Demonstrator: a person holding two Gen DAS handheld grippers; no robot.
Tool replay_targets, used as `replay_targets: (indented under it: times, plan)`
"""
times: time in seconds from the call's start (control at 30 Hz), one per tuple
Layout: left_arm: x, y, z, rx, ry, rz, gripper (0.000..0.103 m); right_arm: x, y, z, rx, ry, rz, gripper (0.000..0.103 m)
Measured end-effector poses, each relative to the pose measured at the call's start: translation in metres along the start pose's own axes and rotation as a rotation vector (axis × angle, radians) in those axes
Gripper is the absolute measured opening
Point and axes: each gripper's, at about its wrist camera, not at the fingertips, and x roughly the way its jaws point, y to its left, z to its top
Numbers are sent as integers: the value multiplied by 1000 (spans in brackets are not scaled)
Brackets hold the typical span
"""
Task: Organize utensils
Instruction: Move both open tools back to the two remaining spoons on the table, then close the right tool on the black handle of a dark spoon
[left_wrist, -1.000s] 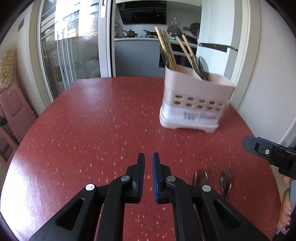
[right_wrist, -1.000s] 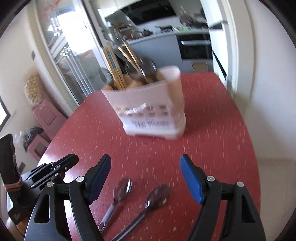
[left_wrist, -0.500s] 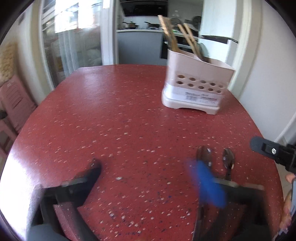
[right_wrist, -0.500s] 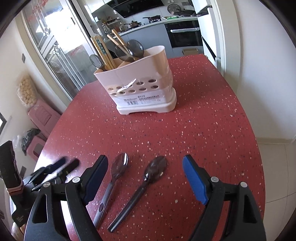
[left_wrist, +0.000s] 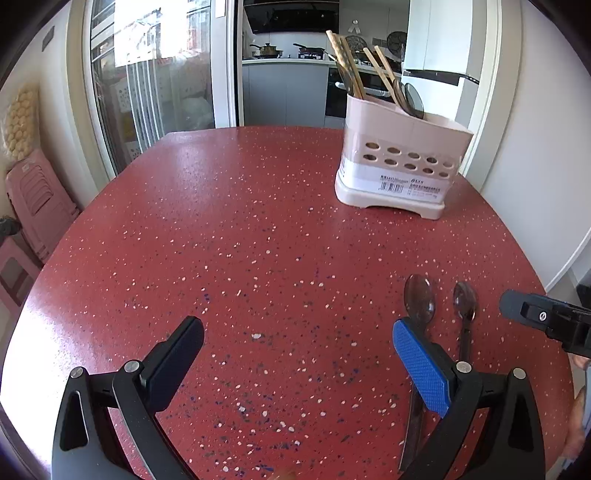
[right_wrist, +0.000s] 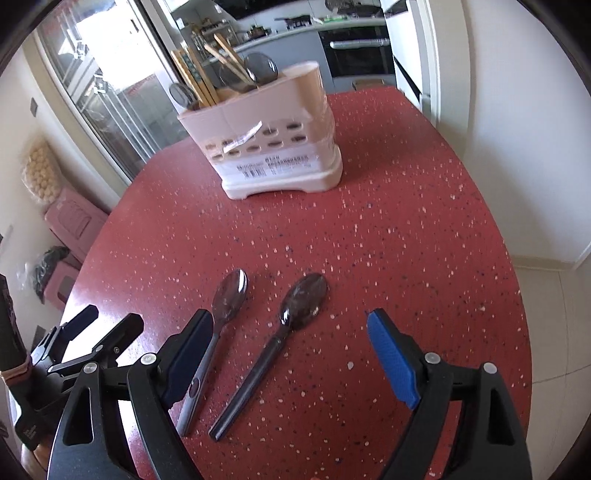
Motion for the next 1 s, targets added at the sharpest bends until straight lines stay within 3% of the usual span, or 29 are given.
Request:
replay_targets:
  times: [0.2, 0.63, 0.73, 1.0]
  plan:
    - [15, 2, -5, 10, 32, 15, 103, 20, -4, -5, 37, 153, -46, 88]
    - [8, 10, -2, 37, 42, 34, 103, 44, 9, 3, 94, 277, -107, 87]
    - [4, 17, -3, 36, 30, 35, 103, 50, 17, 10, 103, 292, -144, 80]
    - [3, 28, -1, 37, 4, 18, 103, 72, 44, 20, 62, 339, -279, 77]
